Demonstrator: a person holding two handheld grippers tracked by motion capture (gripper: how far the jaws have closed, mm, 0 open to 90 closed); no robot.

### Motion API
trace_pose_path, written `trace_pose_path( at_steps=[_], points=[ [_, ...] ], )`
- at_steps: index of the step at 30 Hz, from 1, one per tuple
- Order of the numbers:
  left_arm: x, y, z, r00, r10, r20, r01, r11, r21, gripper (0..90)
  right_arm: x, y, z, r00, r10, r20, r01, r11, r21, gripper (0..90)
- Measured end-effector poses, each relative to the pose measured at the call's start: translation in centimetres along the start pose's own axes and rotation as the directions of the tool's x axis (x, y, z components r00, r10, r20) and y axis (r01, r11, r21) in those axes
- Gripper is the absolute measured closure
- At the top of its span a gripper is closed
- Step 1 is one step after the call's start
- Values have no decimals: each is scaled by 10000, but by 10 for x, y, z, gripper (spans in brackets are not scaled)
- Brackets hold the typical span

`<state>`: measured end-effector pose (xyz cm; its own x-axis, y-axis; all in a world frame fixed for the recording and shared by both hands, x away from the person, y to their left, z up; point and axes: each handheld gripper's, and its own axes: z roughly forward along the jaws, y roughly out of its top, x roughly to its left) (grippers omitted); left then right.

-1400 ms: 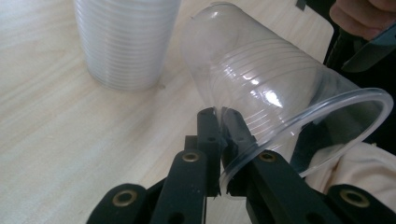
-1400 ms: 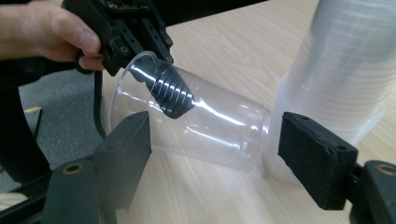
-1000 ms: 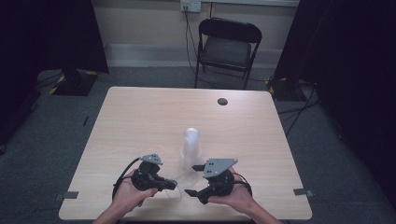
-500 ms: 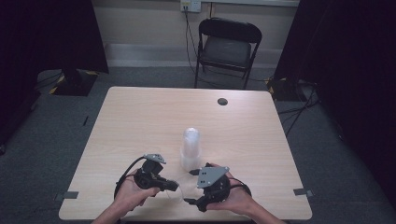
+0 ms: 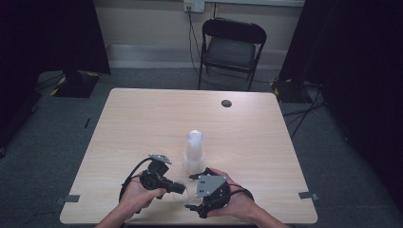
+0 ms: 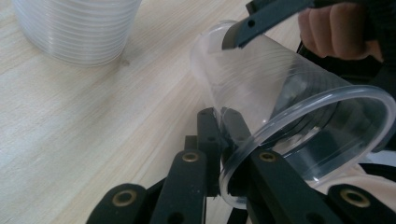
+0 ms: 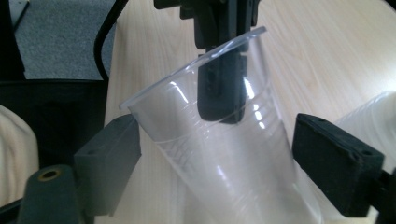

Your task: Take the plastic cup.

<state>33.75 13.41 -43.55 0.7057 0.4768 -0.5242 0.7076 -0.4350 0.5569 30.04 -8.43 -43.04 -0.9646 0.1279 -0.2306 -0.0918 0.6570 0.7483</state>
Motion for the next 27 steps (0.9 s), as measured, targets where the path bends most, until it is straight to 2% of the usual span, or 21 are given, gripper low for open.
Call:
trace_pose_path(
  at_steps=[1, 4, 9, 13, 14, 17, 23, 24, 27],
  points=[
    [0, 1, 0, 10000, -11, 90, 10, 10000, 92, 875, 0, 0, 0, 10000, 0, 0, 0, 10000, 0, 168],
    [-2, 2, 2, 9999, 41, -144, -38, 9999, 151, 874, 2, 1, 4, 9996, -277, 90, 276, 9996, 112, 180],
    [0, 3, 3, 9999, -78, -100, 79, 10000, 37, 873, 1, 0, 5, 9997, -202, 142, 200, 9998, 83, 194],
    [1, 3, 3, 9995, -292, -123, 291, 9995, -133, 872, 0, 0, 7, 9998, -80, 201, 79, 10000, 46, 222],
    [1, 3, 1, 9992, -393, -4, 392, 9985, -380, 881, 1, 0, 7, 9997, -81, 212, 80, 9999, 64, 280],
    [1, 4, 0, 9993, -381, -61, 377, 9981, -484, 884, 1, -1, 8, 9999, -40, 156, 39, 9999, 98, 285],
    [-1, 6, 3, 9991, -289, -317, 281, 9993, -250, 896, -1, 1, 11, 9994, 175, 283, -178, 9998, 120, 261],
    [-3, 7, 5, 9986, -254, -473, 247, 9996, -140, 897, -1, 1, 11, 9995, 179, 260, -181, 9998, 92, 260],
    [-4, 9, 7, 9981, -268, -546, 268, 9996, -1, 897, 0, 3, 12, 9996, 119, 260, -122, 9999, 109, 253]
  ],
)
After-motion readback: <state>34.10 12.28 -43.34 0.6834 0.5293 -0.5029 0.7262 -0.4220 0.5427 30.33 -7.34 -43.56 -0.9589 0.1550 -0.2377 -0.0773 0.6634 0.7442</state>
